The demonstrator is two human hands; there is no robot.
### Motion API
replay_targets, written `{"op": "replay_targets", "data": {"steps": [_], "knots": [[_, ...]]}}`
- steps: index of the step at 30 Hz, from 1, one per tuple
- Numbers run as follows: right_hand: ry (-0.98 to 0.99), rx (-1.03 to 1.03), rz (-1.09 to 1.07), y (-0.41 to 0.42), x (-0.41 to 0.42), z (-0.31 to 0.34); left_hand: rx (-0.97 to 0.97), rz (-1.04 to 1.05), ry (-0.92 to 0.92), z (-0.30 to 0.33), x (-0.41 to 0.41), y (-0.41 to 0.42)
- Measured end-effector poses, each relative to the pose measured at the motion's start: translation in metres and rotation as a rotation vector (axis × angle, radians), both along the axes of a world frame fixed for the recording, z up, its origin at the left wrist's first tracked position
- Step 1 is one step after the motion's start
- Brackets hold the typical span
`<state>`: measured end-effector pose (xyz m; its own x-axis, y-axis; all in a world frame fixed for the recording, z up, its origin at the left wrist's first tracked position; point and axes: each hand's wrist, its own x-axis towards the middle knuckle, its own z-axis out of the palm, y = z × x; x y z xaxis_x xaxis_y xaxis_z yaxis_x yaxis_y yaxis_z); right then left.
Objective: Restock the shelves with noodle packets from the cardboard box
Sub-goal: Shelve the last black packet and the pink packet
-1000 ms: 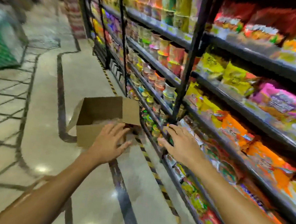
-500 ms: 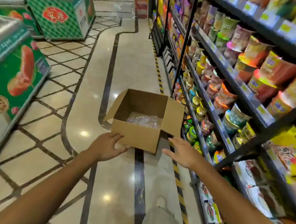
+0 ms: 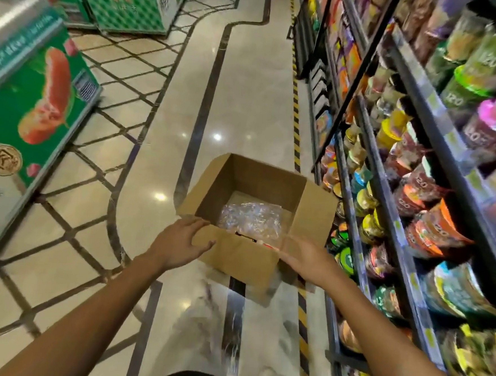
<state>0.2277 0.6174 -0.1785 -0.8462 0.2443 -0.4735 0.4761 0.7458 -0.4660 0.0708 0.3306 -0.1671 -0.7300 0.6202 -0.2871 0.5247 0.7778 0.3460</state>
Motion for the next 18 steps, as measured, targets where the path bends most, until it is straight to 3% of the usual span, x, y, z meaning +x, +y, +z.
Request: {"op": "replay_targets", "data": {"steps": [4,12,18], "knots": [[-0.02,0.025,-0.076,0.016,-0.075,-0.015,0.055,-0.024,-0.055,-0.033,-0.081,0.034],[-0.201,-0.014,-0.302,0.021,-0.209,-0.081,-0.082,-0.228,-0.222,-0.121,-0.239,0.073],[-0.272,-0.115,-0.393,0.048,-0.259,-0.174,-0.12,-0.265,-0.325,-0.215,-0.314,0.12]]}}
